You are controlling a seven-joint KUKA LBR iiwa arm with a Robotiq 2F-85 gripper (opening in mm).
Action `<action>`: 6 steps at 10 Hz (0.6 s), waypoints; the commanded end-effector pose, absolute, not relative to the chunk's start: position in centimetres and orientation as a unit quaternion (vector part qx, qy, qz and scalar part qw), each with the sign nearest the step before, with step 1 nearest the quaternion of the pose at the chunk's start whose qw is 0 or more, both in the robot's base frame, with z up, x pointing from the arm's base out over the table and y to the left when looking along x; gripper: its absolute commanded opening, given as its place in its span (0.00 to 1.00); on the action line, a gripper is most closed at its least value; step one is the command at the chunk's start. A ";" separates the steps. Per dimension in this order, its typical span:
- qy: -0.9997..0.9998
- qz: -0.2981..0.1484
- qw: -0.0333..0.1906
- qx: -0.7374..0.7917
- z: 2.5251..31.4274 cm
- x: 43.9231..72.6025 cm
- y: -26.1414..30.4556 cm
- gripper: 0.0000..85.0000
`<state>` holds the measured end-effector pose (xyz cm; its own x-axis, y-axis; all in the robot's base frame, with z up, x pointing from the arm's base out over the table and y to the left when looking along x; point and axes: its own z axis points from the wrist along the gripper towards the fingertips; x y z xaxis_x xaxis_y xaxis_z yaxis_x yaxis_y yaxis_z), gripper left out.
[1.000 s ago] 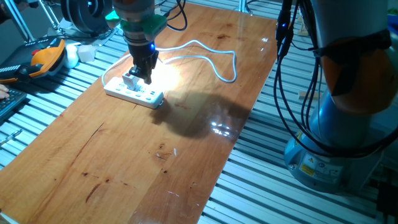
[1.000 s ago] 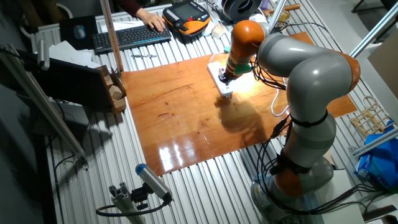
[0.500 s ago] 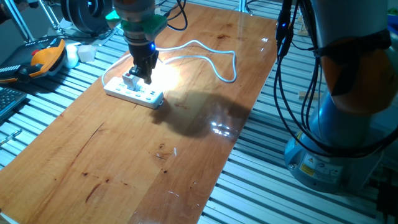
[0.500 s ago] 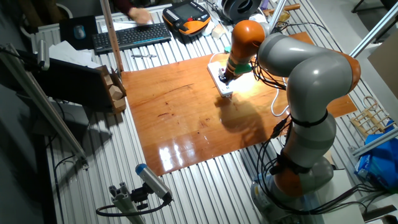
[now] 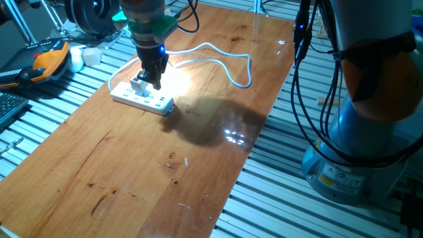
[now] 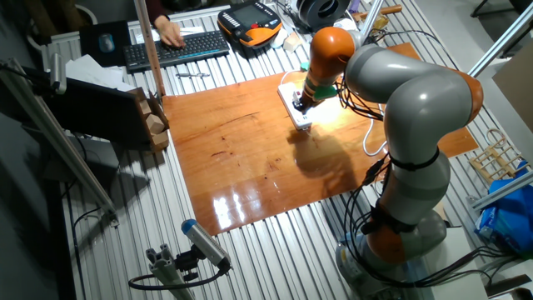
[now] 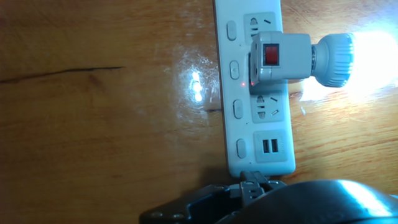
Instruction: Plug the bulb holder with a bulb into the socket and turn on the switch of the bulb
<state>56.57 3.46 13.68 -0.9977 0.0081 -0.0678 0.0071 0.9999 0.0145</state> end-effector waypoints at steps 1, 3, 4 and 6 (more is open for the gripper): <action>0.999 0.006 0.035 0.005 13.7 56.6 3.5 0.00; 0.999 0.006 0.034 0.005 13.7 56.6 3.6 0.00; 0.999 0.004 0.034 0.006 13.7 56.6 3.6 0.00; 0.999 0.004 0.035 0.005 13.7 56.6 3.4 0.00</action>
<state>56.58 3.44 13.68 -0.9976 0.0109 -0.0685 0.0104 0.9999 0.0086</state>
